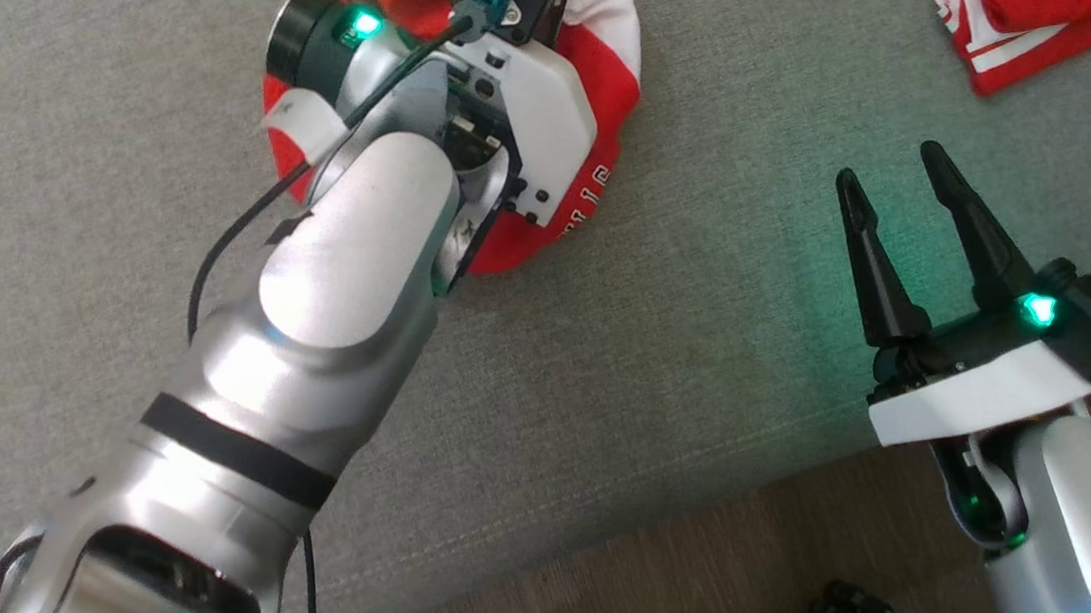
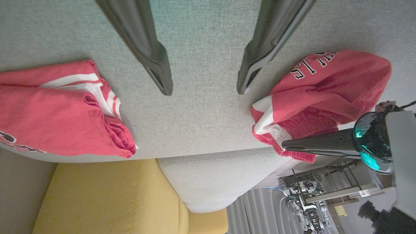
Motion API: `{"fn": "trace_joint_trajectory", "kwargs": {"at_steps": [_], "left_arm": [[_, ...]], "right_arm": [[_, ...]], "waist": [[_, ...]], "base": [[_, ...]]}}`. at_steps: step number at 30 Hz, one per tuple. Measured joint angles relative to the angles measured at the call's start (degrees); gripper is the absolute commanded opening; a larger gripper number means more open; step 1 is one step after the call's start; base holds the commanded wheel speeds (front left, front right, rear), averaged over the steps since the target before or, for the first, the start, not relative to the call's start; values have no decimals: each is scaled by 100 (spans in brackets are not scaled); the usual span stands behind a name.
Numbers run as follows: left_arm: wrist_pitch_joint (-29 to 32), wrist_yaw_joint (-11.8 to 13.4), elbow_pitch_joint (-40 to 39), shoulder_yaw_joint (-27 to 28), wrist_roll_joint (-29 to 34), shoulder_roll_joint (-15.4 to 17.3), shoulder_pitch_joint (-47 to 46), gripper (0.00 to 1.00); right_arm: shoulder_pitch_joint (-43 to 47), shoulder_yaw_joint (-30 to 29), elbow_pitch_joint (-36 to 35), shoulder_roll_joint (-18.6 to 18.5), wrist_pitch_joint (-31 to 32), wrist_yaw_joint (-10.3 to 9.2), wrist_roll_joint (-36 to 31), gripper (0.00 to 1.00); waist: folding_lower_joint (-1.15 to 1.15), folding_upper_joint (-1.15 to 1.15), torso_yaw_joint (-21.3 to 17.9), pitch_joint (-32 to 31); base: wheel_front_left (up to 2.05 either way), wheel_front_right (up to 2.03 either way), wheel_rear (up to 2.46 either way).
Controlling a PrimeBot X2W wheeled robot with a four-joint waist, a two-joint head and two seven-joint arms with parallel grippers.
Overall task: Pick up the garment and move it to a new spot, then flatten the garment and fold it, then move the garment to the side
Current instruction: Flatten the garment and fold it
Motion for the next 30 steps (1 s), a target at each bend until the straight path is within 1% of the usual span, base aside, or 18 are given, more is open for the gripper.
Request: {"fn": "trace_joint_trajectory", "kwargs": {"at_steps": [1, 2, 9, 12, 17, 20, 22, 27, 30], "left_arm": [[24, 0, 16, -47, -30, 0, -5, 10], [31, 0, 37, -109, -48, 1, -9, 0], [132, 5, 229, -291, -164, 9, -105, 0], [-83, 33, 216, -301, -189, 5, -166, 0], [-446, 41, -64, -240, -603, 5, -280, 0], [-680, -54, -456, -33, -1006, 8, -379, 0], [-813, -58, -780, 192, -1349, -1, -495, 0], [-958, 29, -1671, 929, -1948, 0, -711, 0], [-743, 120, -2383, 1385, -2554, 191, -455, 0]], "right_arm": [[0, 0, 4, 0, 1, 0, 2, 100], [0, 3, 7, 0, 0, 0, 2, 100], [-1, 27, 18, 0, 0, 0, 32, 100], [-1, 53, 11, 0, 0, 0, 69, 100], [10, 70, 3, 0, 0, 0, 112, 100], [45, 66, 4, 0, 0, 0, 112, 100], [66, 36, 0, 0, 0, 0, 111, 100], [358, -136, -22, -1, 0, 0, 110, 100], [515, -126, -31, 0, 0, 0, 111, 100]], "waist": [[0, 0, -9, -7], [0, 0, -19, -13], [0, 0, -96, -81], [0, 0, -131, -150], [0, 0, -162, -374], [0, 0, -165, -578], [0, 0, -155, -737], [-1, 0, -27, -1138], [-1, 0, 112, -1328]], "base": [[0, 0, 0], [0, 0, 0], [0, 0, 0], [0, 0, 0], [0, 0, 0], [0, 0, 0], [0, 0, 0], [0, 0, 0], [0, 0, 0]]}}
